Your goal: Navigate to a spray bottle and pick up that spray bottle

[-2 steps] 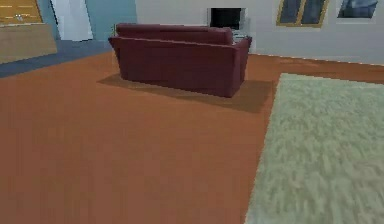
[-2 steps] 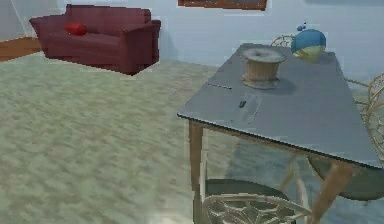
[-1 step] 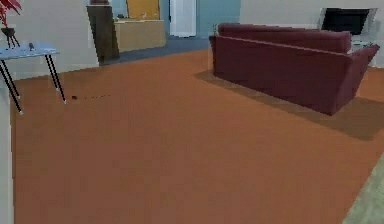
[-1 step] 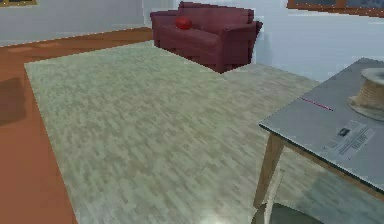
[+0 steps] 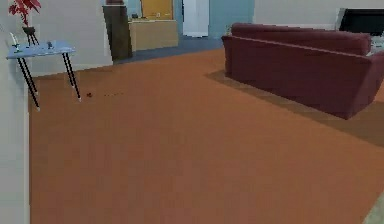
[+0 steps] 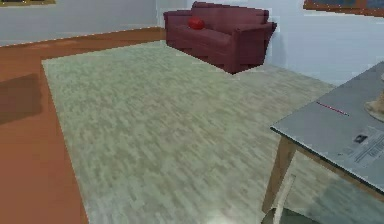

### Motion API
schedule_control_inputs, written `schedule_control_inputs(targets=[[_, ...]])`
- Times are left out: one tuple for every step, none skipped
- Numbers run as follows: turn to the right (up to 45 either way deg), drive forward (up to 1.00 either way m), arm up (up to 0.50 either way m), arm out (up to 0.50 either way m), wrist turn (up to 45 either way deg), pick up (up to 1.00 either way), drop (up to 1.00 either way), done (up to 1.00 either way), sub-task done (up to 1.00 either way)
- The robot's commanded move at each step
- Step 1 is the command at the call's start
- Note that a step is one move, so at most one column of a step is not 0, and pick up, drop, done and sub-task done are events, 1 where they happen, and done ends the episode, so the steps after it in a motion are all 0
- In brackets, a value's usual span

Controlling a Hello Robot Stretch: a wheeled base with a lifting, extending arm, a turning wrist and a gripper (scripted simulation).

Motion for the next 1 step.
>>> schedule_control_inputs(targets=[[0.0, 1.00, 0.00, 0.00, 0.0, 0.00, 0.00, 0.00, 0.00]])
